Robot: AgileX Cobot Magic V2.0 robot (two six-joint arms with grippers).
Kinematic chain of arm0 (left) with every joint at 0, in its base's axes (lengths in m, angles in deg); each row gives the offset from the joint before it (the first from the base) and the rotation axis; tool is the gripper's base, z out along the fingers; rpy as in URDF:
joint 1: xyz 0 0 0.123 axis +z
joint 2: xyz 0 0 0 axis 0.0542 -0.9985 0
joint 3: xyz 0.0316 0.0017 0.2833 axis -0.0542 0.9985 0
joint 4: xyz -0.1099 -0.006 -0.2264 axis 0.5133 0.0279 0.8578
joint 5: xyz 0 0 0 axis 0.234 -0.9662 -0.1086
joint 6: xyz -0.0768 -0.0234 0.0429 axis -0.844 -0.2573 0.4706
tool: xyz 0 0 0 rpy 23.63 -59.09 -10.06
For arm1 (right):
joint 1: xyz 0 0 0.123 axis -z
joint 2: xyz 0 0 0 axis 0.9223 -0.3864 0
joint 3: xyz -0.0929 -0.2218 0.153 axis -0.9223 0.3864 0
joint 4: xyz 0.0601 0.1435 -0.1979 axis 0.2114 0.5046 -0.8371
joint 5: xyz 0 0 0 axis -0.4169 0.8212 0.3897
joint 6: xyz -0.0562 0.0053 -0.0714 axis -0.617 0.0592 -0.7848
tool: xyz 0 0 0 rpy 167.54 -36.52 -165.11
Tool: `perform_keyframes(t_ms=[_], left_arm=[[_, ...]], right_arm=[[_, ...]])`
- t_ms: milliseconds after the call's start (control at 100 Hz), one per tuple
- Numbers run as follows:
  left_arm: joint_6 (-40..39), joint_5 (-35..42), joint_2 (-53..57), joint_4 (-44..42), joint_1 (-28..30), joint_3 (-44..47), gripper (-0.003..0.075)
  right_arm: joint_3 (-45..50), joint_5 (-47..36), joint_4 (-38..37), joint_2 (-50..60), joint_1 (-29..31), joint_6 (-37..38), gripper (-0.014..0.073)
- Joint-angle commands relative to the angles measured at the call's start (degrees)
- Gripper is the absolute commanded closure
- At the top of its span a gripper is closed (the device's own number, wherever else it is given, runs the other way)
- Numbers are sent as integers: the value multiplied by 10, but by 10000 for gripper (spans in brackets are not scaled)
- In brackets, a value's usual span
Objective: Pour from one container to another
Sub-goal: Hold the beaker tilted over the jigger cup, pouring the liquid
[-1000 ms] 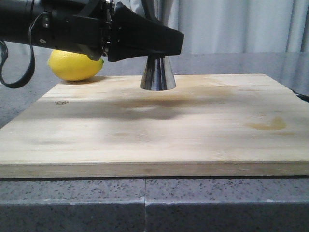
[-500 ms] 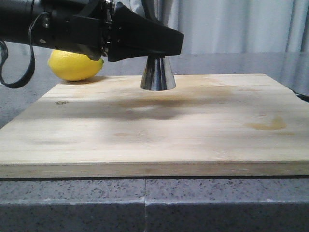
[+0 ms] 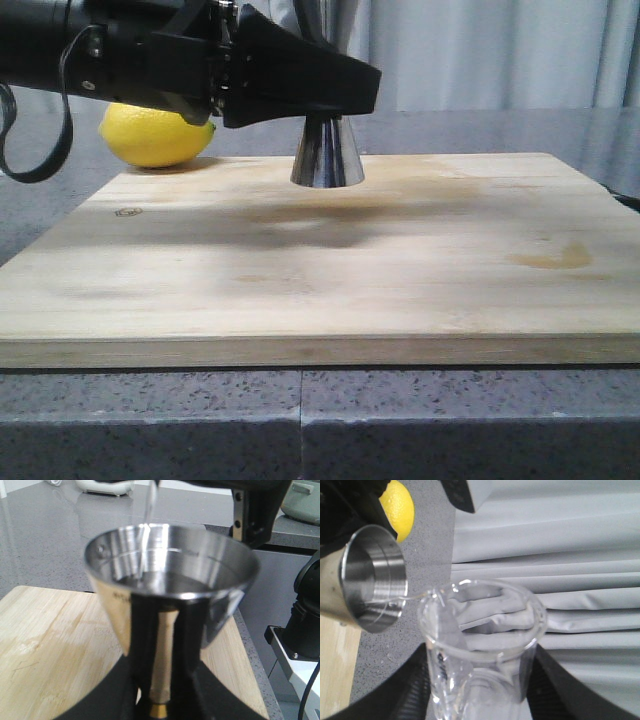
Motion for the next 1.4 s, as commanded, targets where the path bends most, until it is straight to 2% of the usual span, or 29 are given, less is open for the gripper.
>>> perform_keyframes(t_ms=[0,1390], left_arm=[[-5,117,28,23,-6,-13,739],[-5,117,28,23,-6,-13,739]], right_arm=[[-23,19,-25,10,-1,-7,450],[-23,20,-25,10,-1,-56,450]])
